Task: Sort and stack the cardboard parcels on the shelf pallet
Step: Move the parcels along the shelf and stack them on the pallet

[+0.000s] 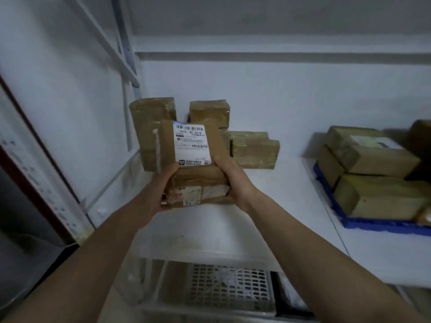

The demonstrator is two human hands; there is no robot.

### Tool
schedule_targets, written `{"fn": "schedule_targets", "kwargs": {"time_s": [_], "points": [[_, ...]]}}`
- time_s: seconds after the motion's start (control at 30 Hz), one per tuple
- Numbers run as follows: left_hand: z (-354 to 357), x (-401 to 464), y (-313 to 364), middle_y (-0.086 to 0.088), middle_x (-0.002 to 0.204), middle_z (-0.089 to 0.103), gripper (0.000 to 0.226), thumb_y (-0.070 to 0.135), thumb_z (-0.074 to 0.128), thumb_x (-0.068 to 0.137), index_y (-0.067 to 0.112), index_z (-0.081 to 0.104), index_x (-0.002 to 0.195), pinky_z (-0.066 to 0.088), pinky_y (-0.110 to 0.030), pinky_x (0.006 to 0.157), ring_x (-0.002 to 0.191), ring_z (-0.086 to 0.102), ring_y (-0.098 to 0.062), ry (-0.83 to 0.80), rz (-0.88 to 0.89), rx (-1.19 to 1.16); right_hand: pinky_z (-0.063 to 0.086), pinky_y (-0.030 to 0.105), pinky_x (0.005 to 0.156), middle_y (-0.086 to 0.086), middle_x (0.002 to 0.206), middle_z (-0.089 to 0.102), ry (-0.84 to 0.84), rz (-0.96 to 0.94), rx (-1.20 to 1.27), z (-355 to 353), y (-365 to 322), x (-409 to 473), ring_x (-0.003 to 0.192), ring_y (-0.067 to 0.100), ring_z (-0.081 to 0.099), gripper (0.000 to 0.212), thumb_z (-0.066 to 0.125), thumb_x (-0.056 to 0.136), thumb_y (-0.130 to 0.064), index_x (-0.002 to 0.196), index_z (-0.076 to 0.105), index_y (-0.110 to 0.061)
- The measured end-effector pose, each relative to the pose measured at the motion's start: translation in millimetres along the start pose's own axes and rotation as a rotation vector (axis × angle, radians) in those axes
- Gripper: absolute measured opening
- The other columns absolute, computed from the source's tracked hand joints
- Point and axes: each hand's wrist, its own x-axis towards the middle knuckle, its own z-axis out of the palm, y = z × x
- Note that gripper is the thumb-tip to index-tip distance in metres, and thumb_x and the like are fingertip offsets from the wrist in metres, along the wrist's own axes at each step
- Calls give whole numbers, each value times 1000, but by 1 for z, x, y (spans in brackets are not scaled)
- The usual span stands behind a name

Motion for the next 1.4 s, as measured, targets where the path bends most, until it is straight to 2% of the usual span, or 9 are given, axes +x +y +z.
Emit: {"fn": "schedule_targets", "kwargs": {"time_s": [0.23,0.5,0.6,0.67,0.83,0.9,1.1,1.27,1.4], "points": [[71,25,17,-6,98,73,52,70,52,78,28,66,106,49,-46,93,91,67,-27,-226,22,57,46,55,96,-2,120,63,300,3,-46,-63,-22,-36,107,21,62,52,55,88,-52,135,41,-32],[142,35,28,-1,89,76,85,82,59,42,28,62,108,55,-31,60,80,73,-19,-386,-18,61,49,50,89,-3,114,61,493,21,-77,-126,-38,-57,103,20,59,47,56,85,-56,124,45,-34],[164,43,31,-3,93,76,80,80,61,40,30,64,103,57,-44,82,90,72,-25,-419,8,29,49,50,90,-3,115,60,522,15,-75,-148,-42,-59,104,20,59,45,56,84,-57,122,46,-35],[182,51,31,-5,101,74,94,78,63,43,27,57,121,53,-50,91,94,70,-27,-412,-4,22,46,52,94,-2,118,59,533,22,-78,-164,-45,-62,107,21,57,42,55,85,-57,120,48,-36],[236,58,37,0,89,75,110,88,57,34,30,51,128,55,-38,74,81,73,-19,-437,-26,101,44,48,98,-1,121,60,536,12,-99,-219,-63,-66,109,21,58,30,54,86,-56,109,55,-38],[260,61,43,2,80,75,105,86,58,34,31,54,124,55,-40,74,73,73,-16,-444,-33,83,46,42,96,1,120,63,521,-10,-101,-244,-71,-68,107,19,60,41,54,87,-54,120,56,-31],[327,71,66,-5,115,70,93,78,76,43,44,53,126,56,-53,78,104,67,-30,-608,-47,37,43,43,103,0,120,64,480,-39,-149,-315,-101,-73,109,20,61,58,51,86,-62,133,50,-27],[386,73,81,-7,107,72,59,75,73,50,45,70,100,55,-46,75,100,69,-29,-616,-19,16,46,30,76,-5,115,63,452,-13,-134,-366,-120,-87,102,14,61,62,47,84,-68,135,45,-32],[431,73,87,-7,103,73,42,73,62,67,44,72,95,56,-46,72,96,70,-27,-532,-26,-36,45,37,88,-3,126,58,409,-23,-156,-405,-131,-93,111,17,56,65,45,83,-71,138,40,-36]]}}
